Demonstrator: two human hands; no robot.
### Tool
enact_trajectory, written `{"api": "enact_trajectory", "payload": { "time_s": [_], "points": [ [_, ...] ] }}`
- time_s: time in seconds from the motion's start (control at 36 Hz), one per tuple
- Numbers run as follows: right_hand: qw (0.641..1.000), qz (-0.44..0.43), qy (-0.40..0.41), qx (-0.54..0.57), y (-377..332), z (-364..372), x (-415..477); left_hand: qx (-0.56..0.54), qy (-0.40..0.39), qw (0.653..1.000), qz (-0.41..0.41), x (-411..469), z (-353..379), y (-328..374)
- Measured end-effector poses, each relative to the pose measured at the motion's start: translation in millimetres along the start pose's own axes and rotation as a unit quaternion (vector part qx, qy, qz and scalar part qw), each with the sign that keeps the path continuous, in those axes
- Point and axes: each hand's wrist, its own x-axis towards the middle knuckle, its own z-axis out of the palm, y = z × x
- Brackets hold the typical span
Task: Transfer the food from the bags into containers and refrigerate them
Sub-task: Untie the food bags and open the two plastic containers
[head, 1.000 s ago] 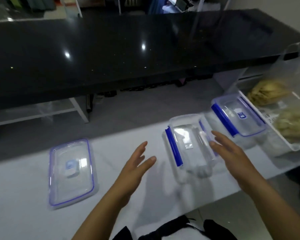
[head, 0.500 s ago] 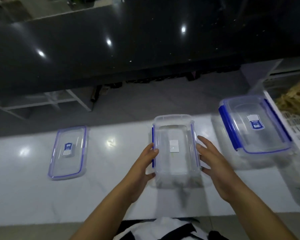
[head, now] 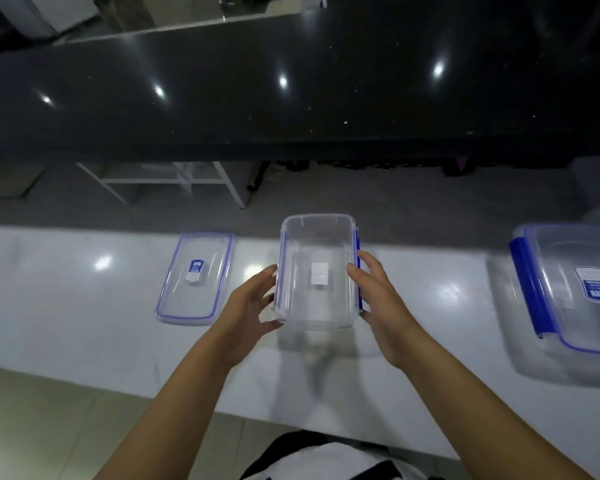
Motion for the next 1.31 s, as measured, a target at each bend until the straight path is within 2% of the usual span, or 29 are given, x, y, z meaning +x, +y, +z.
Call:
{"api": "enact_trajectory", "payload": {
  "time_s": [0.36,0.44,0.56,0.61,0.69,0.75,0.81,0.86,0.97,1.03,1.11,1.19,1.31],
  "points": [
    [0.995,0.002,0.093,-0.034,21,18,-7,0.008,-0.017,1.0,0.011,19,-28,-20],
    [0.992,-0.002,0.118,-0.056,19,16,-18,0.065,-0.034,0.995,0.07,17,-27,-19],
    [0.974,-0.013,0.192,-0.117,9,-4,-46,0.176,-0.018,0.973,0.151,11,-17,-14],
    [0.96,-0.025,0.24,-0.145,6,-25,-63,0.256,-0.026,0.946,0.196,9,-5,-13],
    [0.926,-0.032,0.314,-0.205,-5,-63,-92,0.344,-0.09,0.897,0.265,4,29,-21],
    [0.888,-0.038,0.368,-0.274,-11,-93,-111,0.387,-0.139,0.863,0.294,0,57,-33],
    [0.845,-0.046,0.398,-0.355,-18,-122,-127,0.452,-0.183,0.815,0.314,-1,85,-51],
    [0.807,-0.04,0.399,-0.434,-24,-149,-135,0.524,-0.212,0.76,0.321,4,110,-72],
    [0.741,0.035,0.367,-0.561,-25,-197,-129,0.664,-0.236,0.643,0.301,22,143,-113],
    [0.719,0.06,0.335,-0.606,-23,-219,-117,0.709,-0.232,0.605,0.278,28,152,-129],
    [0.698,0.074,0.289,-0.651,-17,-245,-101,0.744,-0.212,0.587,0.238,27,155,-146],
    [0.698,0.058,0.268,-0.662,-6,-261,-86,0.759,-0.181,0.587,0.216,24,154,-159],
    [0.684,0.031,0.285,-0.671,8,-259,-76,0.752,-0.141,0.602,0.228,19,152,-171]
  ]
}}
